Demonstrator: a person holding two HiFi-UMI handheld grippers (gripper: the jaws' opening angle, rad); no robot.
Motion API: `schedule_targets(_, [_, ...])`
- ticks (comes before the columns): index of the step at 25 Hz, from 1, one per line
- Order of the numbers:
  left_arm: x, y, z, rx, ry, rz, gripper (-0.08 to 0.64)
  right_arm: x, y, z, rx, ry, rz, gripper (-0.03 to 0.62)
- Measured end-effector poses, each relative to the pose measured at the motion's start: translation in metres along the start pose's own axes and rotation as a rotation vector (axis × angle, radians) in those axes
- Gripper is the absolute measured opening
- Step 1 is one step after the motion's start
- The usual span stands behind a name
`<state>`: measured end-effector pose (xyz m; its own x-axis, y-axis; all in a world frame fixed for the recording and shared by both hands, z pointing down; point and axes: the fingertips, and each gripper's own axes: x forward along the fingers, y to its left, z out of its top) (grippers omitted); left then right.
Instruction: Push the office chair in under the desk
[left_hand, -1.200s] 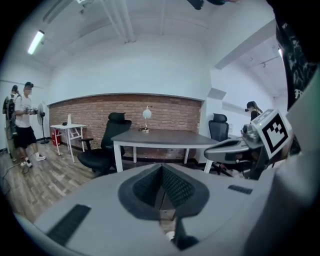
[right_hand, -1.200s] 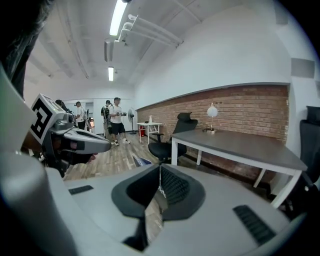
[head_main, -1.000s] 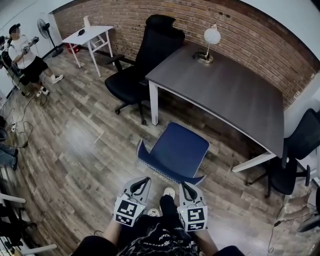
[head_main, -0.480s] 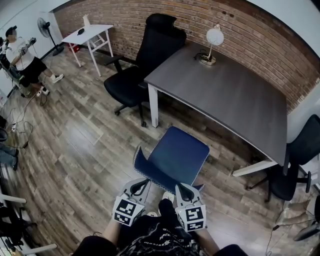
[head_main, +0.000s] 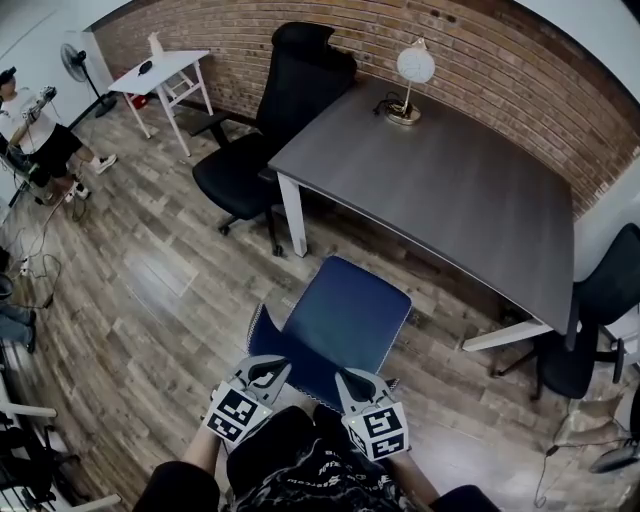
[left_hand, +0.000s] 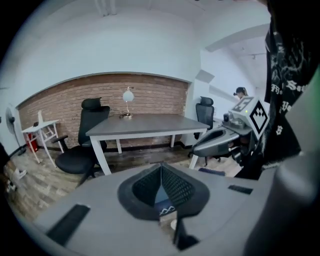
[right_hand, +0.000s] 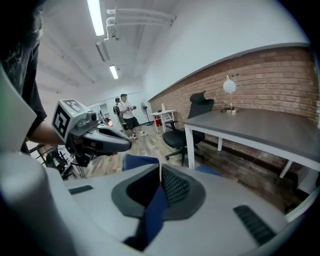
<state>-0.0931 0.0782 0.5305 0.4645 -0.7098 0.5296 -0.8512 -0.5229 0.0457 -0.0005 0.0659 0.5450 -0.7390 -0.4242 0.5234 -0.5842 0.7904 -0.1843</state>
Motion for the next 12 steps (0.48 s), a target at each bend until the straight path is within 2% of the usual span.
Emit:
schedule_targets(2, [0.004, -0.001, 0.002, 0.056, 0.029, -0.057, 0.009, 0.002, 0.001, -0.001, 0.006, 0.025, 0.033, 0.008])
schedule_targets(5, [0.006, -0.006, 0.000, 0.118, 0.088, -0.187, 0.010, 0.004, 0.005, -0.004, 0.016, 0.059, 0.058, 0.011])
schedule_targets(6, [0.006, -0.007, -0.002, 0.136, 0.112, -0.234, 0.030, 0.006, 0.007, -0.005, 0.023, 0.070, 0.067, 0.030])
schedule_targets(8, [0.007, -0.010, -0.008, 0.181, 0.166, -0.321, 0.118, 0.009, 0.012, -0.007, 0.041, 0.096, 0.091, 0.079])
schedule_targets(12, [0.009, -0.021, -0.025, 0.319, 0.279, -0.442, 0.165, 0.007, 0.019, -0.013, 0.033, 0.150, 0.109, 0.124])
